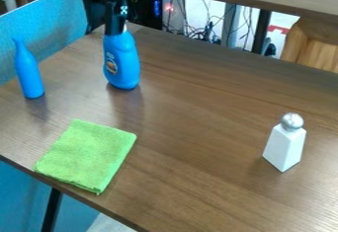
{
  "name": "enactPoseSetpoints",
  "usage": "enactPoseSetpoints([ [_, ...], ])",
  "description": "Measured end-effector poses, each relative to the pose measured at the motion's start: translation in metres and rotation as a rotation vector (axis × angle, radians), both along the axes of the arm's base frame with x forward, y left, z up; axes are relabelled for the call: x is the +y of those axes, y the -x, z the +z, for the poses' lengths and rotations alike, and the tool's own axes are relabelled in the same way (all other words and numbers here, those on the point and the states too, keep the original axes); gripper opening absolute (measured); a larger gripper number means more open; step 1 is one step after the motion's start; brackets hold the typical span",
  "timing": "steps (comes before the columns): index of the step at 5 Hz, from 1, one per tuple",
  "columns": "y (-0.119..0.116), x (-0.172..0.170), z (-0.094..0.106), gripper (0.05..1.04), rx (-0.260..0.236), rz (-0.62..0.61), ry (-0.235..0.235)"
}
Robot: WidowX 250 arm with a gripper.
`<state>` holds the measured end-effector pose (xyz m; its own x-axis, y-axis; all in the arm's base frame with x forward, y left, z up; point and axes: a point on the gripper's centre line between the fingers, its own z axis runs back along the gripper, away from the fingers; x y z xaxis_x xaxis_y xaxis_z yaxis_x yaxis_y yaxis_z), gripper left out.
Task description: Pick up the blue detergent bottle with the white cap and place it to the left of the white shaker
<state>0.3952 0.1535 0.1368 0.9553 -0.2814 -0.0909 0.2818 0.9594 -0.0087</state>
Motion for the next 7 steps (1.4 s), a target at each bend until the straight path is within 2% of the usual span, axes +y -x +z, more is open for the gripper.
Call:
enactPoseSetpoints([
  [1, -0.007, 0.001, -0.009, 0.943, 0.008, -0.012, 0.020],
  [2, -0.013, -0.002, -0.008, 0.672, -0.010, -0.029, 0.039],
  [3, -0.014, -0.002, -0.007, 0.484, -0.018, -0.019, 0.046],
  [4, -0.014, -0.003, -0.008, 0.476, -0.026, -0.004, 0.044],
  [5, -0.002, -0.011, -0.006, 0.474, -0.021, 0.025, 0.050],
  [6, 0.005, -0.048, 0.031, 0.474, -0.159, -0.010, 0.022],
  [7, 0.015, -0.103, 0.046, 0.474, -0.248, -0.054, 0.062],
])
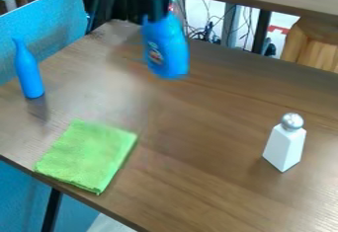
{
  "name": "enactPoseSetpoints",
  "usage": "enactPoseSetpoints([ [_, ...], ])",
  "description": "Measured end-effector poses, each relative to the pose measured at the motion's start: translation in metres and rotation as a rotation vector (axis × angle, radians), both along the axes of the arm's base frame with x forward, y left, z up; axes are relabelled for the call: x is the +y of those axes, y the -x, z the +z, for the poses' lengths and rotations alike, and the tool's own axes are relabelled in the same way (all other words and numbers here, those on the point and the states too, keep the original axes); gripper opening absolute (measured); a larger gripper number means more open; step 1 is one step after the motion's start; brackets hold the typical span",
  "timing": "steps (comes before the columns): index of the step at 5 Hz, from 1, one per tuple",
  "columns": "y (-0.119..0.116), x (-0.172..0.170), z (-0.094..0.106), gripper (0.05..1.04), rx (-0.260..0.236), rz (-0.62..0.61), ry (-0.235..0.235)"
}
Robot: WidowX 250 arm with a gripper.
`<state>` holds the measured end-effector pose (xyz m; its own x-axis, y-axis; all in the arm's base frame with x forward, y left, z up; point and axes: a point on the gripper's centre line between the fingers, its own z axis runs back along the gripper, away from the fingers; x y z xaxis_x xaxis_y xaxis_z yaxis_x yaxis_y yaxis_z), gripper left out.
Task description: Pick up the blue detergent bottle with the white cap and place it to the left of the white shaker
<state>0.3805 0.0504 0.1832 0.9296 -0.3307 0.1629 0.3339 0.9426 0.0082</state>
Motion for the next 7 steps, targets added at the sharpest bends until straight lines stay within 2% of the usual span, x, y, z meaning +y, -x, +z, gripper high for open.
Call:
enactPoseSetpoints([
  [1, 0.008, -0.042, -0.018, 0.474, 0.026, -0.042, 0.043],
  [2, 0.020, -0.065, -0.016, 0.474, 0.043, -0.084, 0.086],
  [3, 0.030, -0.085, -0.025, 0.474, 0.077, -0.093, 0.104],
  [4, 0.042, -0.116, -0.035, 0.474, 0.124, -0.137, 0.105],
  [5, 0.055, -0.130, -0.053, 0.474, 0.166, -0.129, 0.078],
  [7, 0.064, -0.142, -0.054, 0.474, 0.205, -0.076, 0.023],
])
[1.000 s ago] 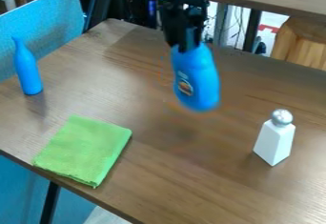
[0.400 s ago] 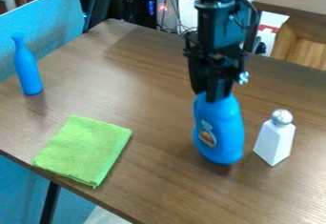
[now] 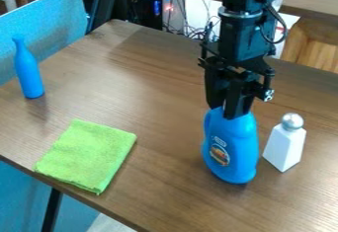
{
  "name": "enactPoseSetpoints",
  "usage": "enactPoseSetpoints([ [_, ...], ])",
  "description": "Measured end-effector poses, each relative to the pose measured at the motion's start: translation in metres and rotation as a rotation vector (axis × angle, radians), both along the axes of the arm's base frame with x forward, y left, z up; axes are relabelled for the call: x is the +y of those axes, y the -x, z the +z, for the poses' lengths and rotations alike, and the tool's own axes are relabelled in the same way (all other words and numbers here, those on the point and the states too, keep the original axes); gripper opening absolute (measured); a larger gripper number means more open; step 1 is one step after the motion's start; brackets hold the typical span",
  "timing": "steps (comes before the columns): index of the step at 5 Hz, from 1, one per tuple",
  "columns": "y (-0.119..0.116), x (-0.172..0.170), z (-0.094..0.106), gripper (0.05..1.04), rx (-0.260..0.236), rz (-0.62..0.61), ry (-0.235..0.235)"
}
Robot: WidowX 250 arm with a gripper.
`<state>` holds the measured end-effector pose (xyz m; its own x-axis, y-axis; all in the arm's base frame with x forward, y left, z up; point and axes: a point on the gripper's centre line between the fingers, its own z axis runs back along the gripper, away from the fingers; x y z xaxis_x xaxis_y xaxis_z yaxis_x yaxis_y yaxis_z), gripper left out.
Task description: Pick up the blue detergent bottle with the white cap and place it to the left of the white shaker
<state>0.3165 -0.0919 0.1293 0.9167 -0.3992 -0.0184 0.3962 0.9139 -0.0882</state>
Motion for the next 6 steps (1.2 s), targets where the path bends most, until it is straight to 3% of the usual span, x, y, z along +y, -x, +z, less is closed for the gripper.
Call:
enactPoseSetpoints([
  [1, -0.002, -0.005, -0.004, 0.473, 0.040, 0.021, -0.024],
  [2, -0.004, -0.006, -0.006, 0.473, 0.045, 0.050, -0.029],
  [3, -0.004, -0.007, -0.007, 0.545, 0.046, 0.062, -0.027],
  [4, 0.000, -0.006, -0.013, 0.863, 0.051, 0.066, -0.029],
  [5, 0.006, -0.004, -0.009, 1.016, 0.019, 0.062, -0.039],
  [6, 0.008, -0.005, 0.013, 1.010, -0.057, 0.060, -0.037],
])
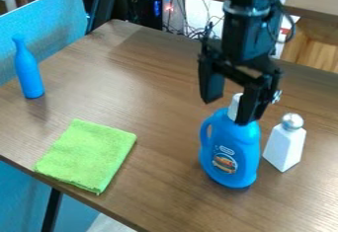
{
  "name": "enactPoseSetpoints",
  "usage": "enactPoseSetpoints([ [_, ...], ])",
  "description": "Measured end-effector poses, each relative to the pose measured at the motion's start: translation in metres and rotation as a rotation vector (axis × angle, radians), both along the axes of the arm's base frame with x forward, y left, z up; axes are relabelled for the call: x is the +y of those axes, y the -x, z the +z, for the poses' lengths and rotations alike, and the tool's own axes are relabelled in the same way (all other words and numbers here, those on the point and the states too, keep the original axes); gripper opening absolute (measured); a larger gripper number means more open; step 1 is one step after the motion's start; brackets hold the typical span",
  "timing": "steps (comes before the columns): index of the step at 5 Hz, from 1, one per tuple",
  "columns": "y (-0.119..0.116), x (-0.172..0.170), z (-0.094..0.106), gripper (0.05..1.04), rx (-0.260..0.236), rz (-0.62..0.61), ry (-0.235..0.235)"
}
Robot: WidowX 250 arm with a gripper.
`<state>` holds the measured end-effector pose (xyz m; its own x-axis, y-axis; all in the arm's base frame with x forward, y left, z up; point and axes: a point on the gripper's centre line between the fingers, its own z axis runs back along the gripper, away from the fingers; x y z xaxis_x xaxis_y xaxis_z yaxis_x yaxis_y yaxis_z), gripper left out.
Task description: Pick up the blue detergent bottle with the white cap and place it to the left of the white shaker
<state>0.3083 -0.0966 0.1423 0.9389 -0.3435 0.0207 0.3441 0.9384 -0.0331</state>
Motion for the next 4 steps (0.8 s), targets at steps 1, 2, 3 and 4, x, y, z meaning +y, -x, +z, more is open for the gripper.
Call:
enactPoseSetpoints([
  [1, -0.010, -0.001, 0.018, 1.010, -0.050, -0.012, 0.004],
  [2, -0.024, -0.006, 0.042, 1.009, -0.112, -0.037, 0.020],
  [3, -0.050, -0.018, 0.022, 1.005, -0.094, -0.075, 0.064],
  [4, -0.072, -0.024, 0.011, 1.005, -0.087, -0.078, 0.057],
])
